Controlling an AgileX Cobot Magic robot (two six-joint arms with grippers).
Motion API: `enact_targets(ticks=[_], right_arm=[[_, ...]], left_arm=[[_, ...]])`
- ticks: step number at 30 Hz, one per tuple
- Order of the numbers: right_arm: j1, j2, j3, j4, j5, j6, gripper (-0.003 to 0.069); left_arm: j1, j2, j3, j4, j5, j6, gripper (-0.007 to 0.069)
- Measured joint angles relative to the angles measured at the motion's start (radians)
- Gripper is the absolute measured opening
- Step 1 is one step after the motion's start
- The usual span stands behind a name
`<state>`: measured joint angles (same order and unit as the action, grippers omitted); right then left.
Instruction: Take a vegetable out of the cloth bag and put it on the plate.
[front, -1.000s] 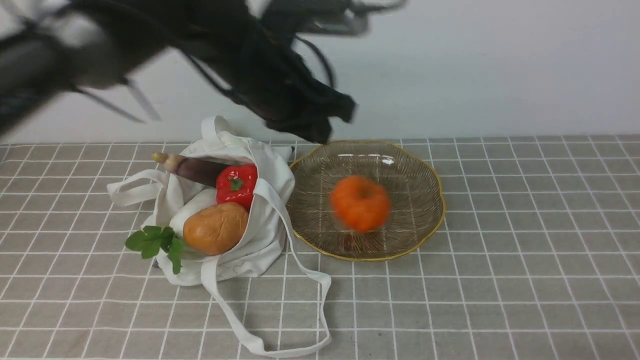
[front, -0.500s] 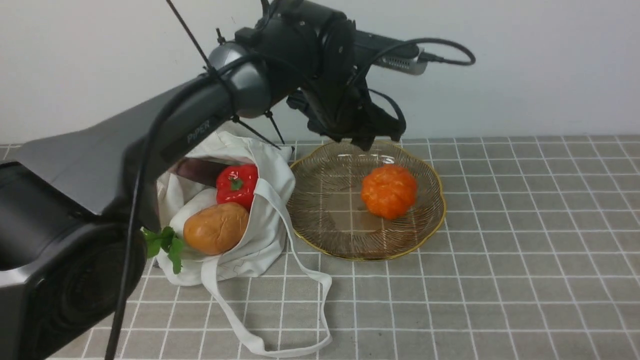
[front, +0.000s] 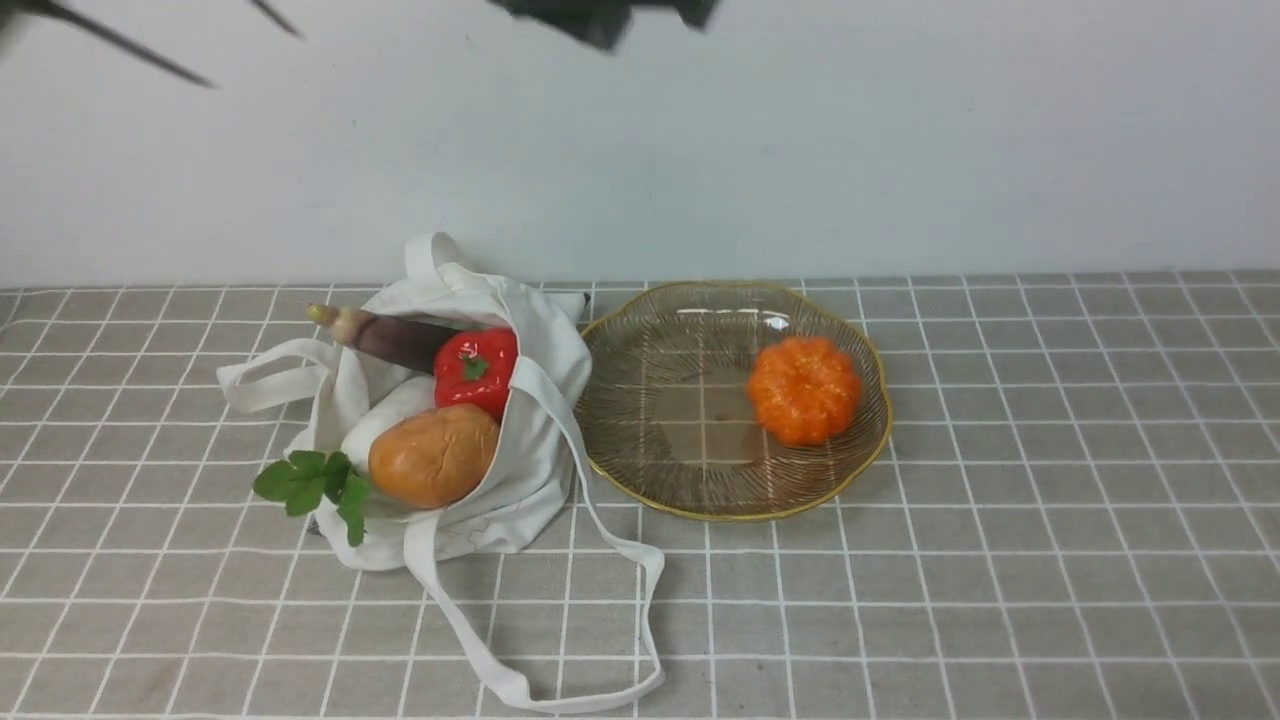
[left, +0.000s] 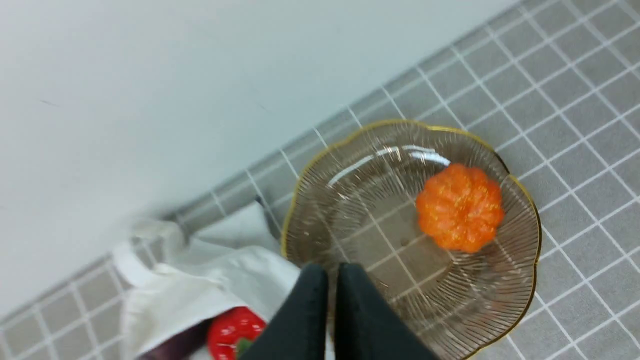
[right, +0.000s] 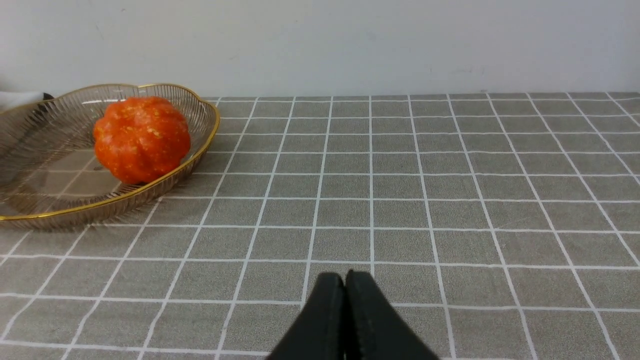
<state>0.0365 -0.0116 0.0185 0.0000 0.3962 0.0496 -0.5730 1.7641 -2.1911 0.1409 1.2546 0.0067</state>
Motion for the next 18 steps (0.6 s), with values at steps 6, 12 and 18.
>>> enact_targets(ticks=[6,12,18], right_arm=[[0.0,0.0,0.0,0.0,0.0,0.0,-0.0015],[0.0,0.0,0.0,0.0,0.0,0.0,-0.0015],[0.0,0.0,0.0,0.0,0.0,0.0,-0.0015]], left_arm=[[0.0,-0.253,0.255,0.024,0.001,-0.001,-0.0005],[0.0,-0.559,0.685,0.142,0.002,-0.145,-0.0005],[0.0,-0.904,1.237,0.07,-0.233,-0.281,-0.0005]])
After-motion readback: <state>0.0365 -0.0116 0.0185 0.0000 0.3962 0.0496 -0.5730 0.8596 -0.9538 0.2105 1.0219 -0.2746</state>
